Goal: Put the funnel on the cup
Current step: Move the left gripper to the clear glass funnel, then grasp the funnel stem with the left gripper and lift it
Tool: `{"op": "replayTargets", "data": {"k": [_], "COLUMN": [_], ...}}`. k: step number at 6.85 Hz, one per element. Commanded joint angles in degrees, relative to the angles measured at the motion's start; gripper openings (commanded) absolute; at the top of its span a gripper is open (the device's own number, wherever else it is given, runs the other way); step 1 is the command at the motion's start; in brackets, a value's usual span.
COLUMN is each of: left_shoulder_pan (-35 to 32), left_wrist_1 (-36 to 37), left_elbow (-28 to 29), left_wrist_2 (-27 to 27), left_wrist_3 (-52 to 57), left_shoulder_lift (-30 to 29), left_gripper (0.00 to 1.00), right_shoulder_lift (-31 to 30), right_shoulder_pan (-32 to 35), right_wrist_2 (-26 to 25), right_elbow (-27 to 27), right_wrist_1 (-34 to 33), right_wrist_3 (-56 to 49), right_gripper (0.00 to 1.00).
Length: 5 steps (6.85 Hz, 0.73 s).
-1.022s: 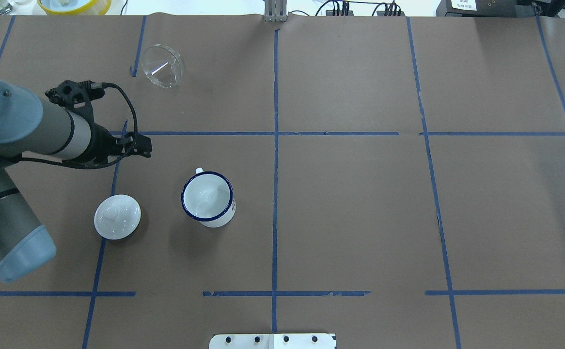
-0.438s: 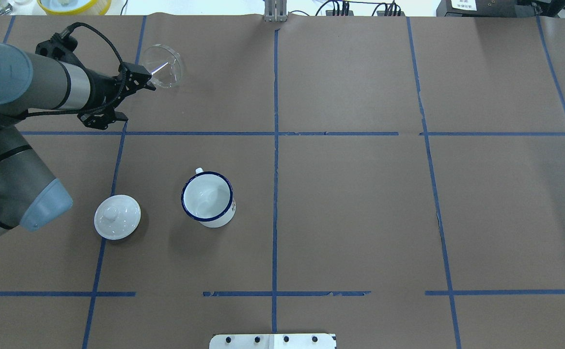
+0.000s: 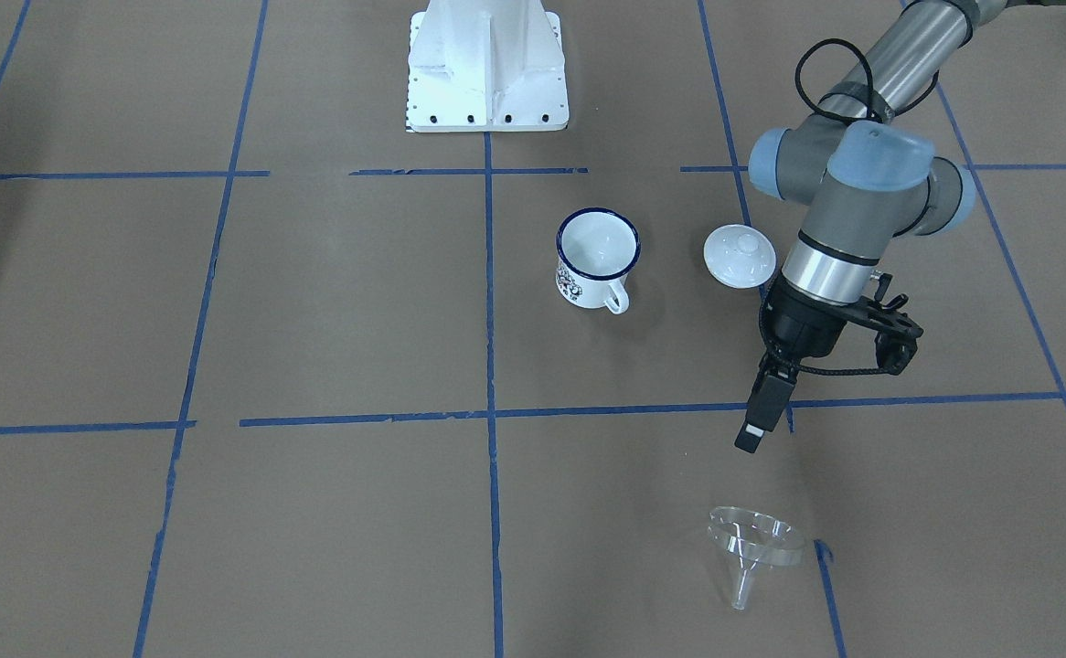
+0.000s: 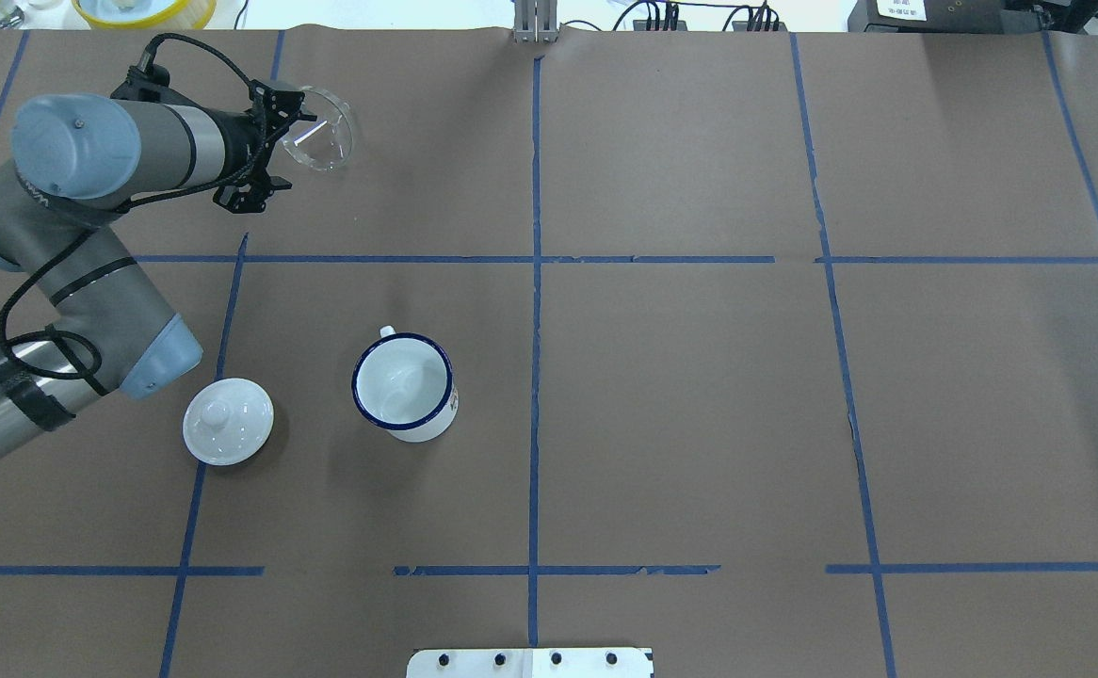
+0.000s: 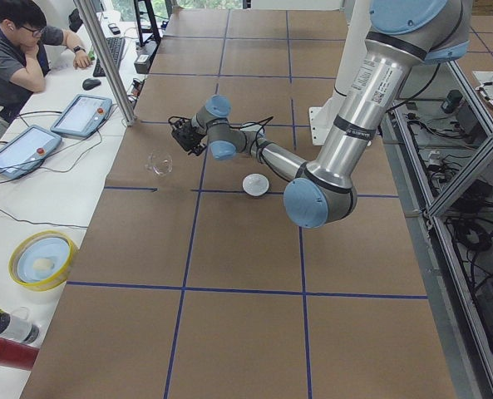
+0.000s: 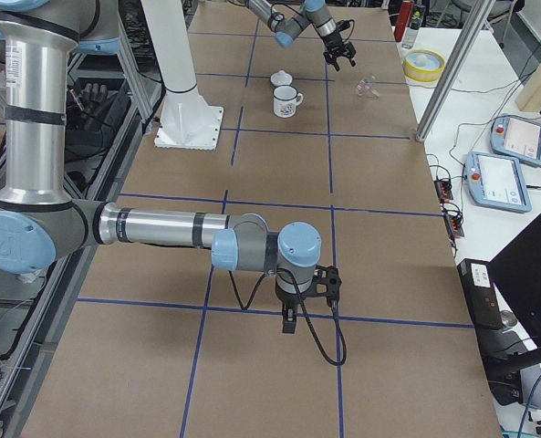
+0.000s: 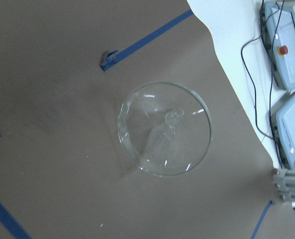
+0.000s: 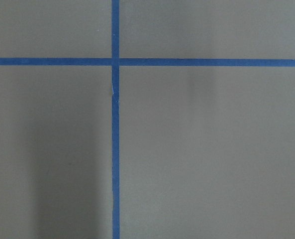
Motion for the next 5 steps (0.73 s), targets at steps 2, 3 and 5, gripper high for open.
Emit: {"op": "replayTargets", "data": {"k": [2,3,5], "left_shoulder_pan": [-1.9,-2.3,-2.8], "left_wrist_1": [-9.2,-13.6,-16.3], "left_elbow": [14.3,18.4,25.3], "left_wrist_2": [3.6,5.0,5.0], "left_wrist_3": [-9.6,-9.9,-10.5], "left_shoulder_lift": [-7.2,-8.2,-11.9], "left_gripper": [0.94,0.94,0.94], "right_shoulder_lift": [0.0,0.0,0.0], "right_shoulder_pan": [0.0,0.0,0.0], "right_wrist_2": [0.0,0.0,0.0], "right_elbow": [0.0,0.0,0.0], "right_wrist_1": [0.0,0.0,0.0], "right_wrist_3": [0.0,0.0,0.0], "right_gripper": [1.0,1.0,1.0]}}
